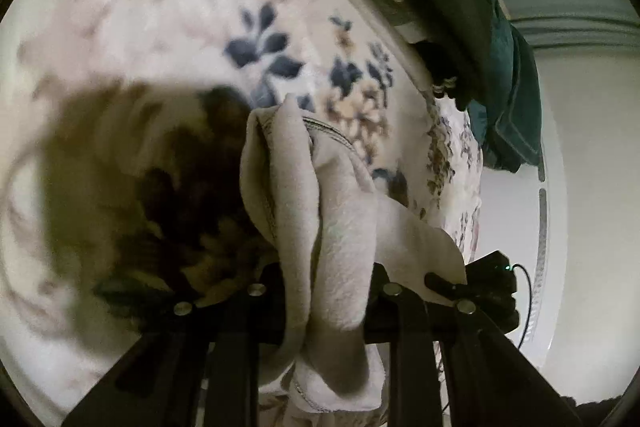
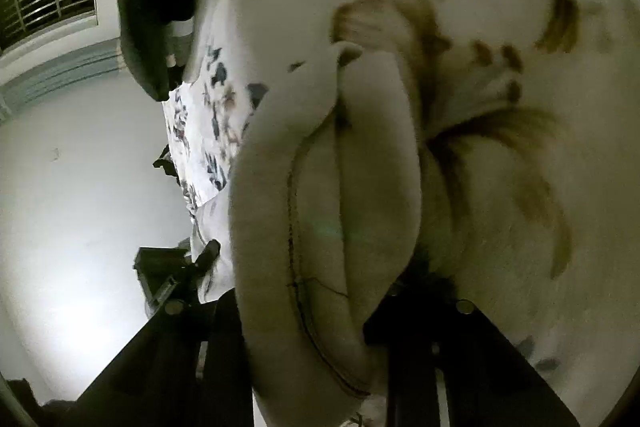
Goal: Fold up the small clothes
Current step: 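Lift the hem with both grippers and fold it up toward the collar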
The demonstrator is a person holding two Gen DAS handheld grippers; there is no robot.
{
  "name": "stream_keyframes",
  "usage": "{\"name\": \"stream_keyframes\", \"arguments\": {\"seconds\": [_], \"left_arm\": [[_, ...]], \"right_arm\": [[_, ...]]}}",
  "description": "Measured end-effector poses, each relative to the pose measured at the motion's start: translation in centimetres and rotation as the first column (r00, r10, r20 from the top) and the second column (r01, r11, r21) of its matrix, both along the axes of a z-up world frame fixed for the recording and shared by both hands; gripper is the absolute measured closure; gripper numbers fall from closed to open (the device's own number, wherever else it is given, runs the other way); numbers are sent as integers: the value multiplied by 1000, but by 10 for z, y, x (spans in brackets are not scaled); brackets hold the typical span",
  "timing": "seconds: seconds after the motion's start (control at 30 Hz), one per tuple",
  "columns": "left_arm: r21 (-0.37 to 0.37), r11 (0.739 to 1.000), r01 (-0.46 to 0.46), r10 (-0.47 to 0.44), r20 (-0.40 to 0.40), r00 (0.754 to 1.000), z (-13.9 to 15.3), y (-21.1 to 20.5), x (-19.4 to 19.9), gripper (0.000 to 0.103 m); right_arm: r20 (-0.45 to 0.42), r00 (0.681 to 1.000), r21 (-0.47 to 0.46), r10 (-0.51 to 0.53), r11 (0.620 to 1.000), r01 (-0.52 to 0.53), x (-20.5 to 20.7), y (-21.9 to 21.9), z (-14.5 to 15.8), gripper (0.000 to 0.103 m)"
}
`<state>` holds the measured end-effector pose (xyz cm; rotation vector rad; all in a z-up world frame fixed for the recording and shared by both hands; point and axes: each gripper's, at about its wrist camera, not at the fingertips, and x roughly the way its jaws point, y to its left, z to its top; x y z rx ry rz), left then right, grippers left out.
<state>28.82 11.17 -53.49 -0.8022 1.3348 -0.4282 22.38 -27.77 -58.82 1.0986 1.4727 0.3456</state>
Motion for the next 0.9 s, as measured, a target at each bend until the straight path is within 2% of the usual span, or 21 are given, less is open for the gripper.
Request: {"name": "stream_keyframes", "arguments": {"seconds": [0.17, 0.3, 0.43, 0.53, 0.67, 0.77, 0.9], "left_arm": [[-9, 1000, 24, -24, 60, 998, 52, 1, 23, 84], [-12, 1000, 25, -23, 137, 990, 105, 2, 70, 84], [-3, 1000, 22, -21, 215, 976, 150, -8, 135, 84], [28, 999, 25, -32, 262, 965, 171, -19, 190, 84], [78, 997, 24, -46, 296, 954, 175, -23, 259, 84], [121, 992, 36, -70, 288, 955, 156, -25, 311, 83], [250, 965, 78, -138, 232, 963, 124, -32, 357, 79]], "right_arm": [[40, 999, -35, -14, 999, 15, 23, 4, 52, 79], [107, 993, -53, -42, 997, 48, 67, 1, 112, 79], [194, 980, -90, -39, 994, 57, 136, -3, 163, 79], [254, 966, -113, -40, 991, 71, 200, -6, 189, 79], [310, 951, -150, -18, 986, 68, 286, -8, 200, 79], [313, 950, -179, -7, 982, 67, 340, -4, 190, 79], [283, 958, -263, 33, 964, 44, 388, 1, 165, 79]]}}
